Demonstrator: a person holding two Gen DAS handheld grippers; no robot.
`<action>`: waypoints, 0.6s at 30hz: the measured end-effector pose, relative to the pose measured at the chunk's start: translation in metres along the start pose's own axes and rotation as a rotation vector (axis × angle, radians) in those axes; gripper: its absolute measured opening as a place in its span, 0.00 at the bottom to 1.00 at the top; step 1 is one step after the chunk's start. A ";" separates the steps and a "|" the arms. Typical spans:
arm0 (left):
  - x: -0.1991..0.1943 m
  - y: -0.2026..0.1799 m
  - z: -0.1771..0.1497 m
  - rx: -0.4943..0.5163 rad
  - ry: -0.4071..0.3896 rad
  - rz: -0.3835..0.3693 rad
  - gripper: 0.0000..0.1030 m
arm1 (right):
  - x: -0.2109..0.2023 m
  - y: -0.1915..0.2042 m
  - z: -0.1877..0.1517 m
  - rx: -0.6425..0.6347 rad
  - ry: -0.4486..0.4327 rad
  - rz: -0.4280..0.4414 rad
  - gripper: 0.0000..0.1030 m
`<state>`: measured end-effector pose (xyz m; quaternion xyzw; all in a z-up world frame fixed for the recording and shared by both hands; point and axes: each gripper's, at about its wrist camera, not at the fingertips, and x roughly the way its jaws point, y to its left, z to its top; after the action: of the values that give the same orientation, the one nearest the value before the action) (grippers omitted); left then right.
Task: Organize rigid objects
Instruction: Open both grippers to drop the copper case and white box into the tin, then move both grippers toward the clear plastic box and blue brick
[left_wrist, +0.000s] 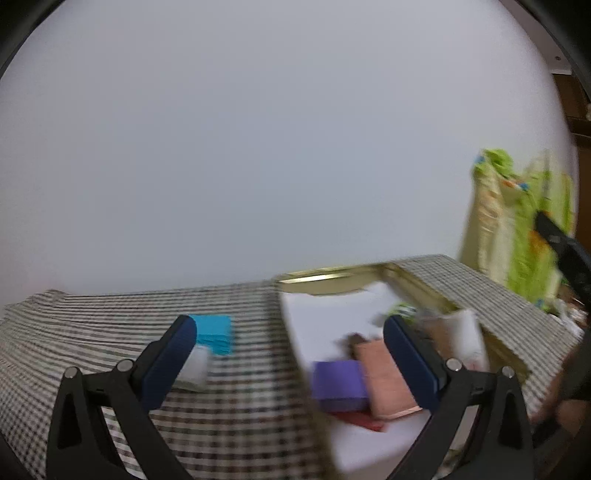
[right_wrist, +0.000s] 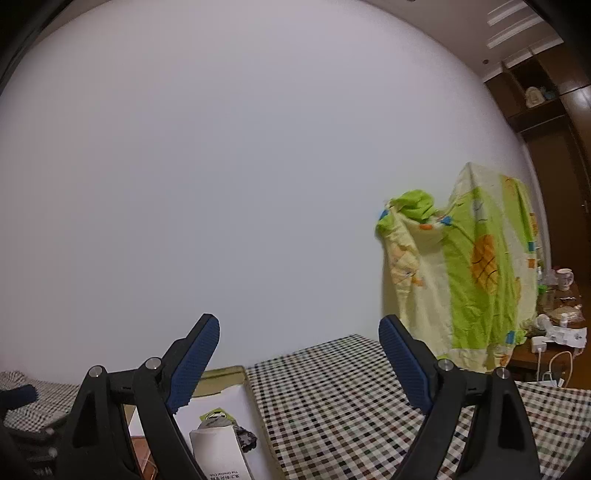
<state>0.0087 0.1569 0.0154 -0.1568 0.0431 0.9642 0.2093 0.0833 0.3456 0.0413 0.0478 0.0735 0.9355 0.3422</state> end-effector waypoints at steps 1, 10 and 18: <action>0.000 0.007 0.000 -0.004 -0.015 0.034 1.00 | -0.005 0.001 0.001 0.003 -0.012 -0.009 0.88; -0.003 0.049 -0.005 0.008 -0.044 0.117 1.00 | -0.024 0.022 0.004 -0.015 -0.042 -0.035 0.88; -0.004 0.082 -0.007 -0.034 -0.022 0.119 1.00 | -0.034 0.055 0.003 0.019 -0.013 -0.025 0.88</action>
<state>-0.0203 0.0795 0.0116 -0.1469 0.0336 0.9772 0.1493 0.0749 0.2819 0.0524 0.0563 0.0808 0.9300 0.3540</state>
